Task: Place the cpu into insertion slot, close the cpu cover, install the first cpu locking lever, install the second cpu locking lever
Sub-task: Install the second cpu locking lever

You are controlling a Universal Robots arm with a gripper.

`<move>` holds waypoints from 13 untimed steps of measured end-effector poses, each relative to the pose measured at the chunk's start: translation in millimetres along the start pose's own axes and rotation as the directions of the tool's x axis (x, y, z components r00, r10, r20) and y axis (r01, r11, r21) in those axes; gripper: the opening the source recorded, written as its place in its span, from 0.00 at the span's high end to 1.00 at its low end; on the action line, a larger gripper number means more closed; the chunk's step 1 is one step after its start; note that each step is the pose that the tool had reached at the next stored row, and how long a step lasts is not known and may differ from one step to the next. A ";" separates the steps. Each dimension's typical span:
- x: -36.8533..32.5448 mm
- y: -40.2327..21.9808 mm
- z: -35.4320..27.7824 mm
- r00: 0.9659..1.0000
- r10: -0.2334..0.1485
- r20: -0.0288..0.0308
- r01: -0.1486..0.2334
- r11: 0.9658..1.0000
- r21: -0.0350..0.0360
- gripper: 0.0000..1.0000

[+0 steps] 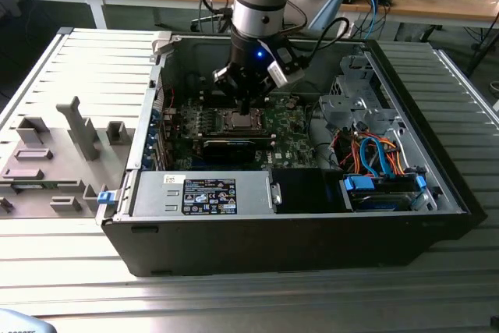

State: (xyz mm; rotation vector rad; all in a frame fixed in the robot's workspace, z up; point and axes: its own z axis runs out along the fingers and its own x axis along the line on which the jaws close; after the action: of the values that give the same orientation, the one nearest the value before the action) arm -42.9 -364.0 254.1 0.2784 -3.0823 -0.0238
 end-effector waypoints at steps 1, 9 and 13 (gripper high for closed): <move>-0.2 0.0 -2.2 1.000 0.002 0.000 -0.002 1.000 0.001 0.89; -2.3 11.8 -14.9 1.000 0.007 -0.001 -0.007 1.000 0.008 0.89; -2.3 12.4 -15.8 1.000 0.007 -0.001 -0.007 1.000 0.007 0.89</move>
State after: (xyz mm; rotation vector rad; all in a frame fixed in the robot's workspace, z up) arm -42.1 -351.6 270.0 0.2677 -3.0826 -0.0119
